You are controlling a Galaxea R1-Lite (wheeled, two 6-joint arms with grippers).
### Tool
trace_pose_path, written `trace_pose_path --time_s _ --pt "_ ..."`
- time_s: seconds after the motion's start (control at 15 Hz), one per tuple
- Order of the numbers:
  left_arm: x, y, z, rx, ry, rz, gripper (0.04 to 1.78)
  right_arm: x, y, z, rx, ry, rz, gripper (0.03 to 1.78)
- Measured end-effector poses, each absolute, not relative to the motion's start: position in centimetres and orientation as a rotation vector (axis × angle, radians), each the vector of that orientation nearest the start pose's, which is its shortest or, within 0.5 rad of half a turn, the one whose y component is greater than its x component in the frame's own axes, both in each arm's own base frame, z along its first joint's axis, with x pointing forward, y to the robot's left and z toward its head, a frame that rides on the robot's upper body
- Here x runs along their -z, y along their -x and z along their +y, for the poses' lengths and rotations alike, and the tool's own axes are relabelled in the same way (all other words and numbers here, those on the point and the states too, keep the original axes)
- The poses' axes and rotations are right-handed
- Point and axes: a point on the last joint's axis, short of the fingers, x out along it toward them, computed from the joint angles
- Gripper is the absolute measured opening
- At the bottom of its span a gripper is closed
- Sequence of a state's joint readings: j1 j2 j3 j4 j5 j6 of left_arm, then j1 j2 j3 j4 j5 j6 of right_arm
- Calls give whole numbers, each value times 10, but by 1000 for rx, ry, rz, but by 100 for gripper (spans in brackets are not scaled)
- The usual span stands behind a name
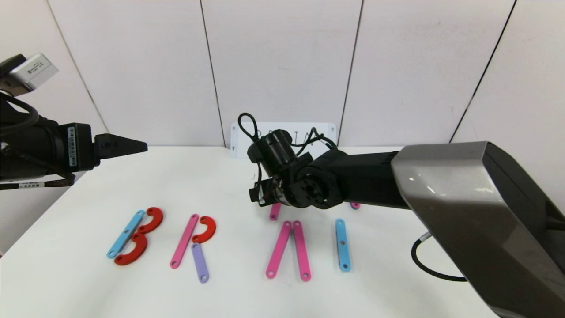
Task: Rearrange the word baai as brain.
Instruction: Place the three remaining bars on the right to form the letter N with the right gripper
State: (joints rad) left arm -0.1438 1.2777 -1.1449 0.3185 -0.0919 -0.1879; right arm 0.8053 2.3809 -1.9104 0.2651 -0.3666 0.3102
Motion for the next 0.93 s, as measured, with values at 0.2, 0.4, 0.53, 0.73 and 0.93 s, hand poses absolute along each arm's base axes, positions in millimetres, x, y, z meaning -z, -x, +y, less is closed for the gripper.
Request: trace_pose_path --time_s 0.2,0.4,0.53,0.73,0.93 --pt "-294 -186 -29 189 170 473 174 -119 -344 344 -300 119 696 174" --pt "-294 -186 -29 189 170 474 174 -110 -348 344 -284 118 711 174" --pt "-294 -186 -29 189 170 474 174 -105 -351 343 -277 115 713 174" --pt "-293 -186 -29 189 170 475 174 -97 -357 340 -250 121 718 174" --pt "-293 -187 -29 189 170 476 174 -94 -358 341 -249 124 722 174"
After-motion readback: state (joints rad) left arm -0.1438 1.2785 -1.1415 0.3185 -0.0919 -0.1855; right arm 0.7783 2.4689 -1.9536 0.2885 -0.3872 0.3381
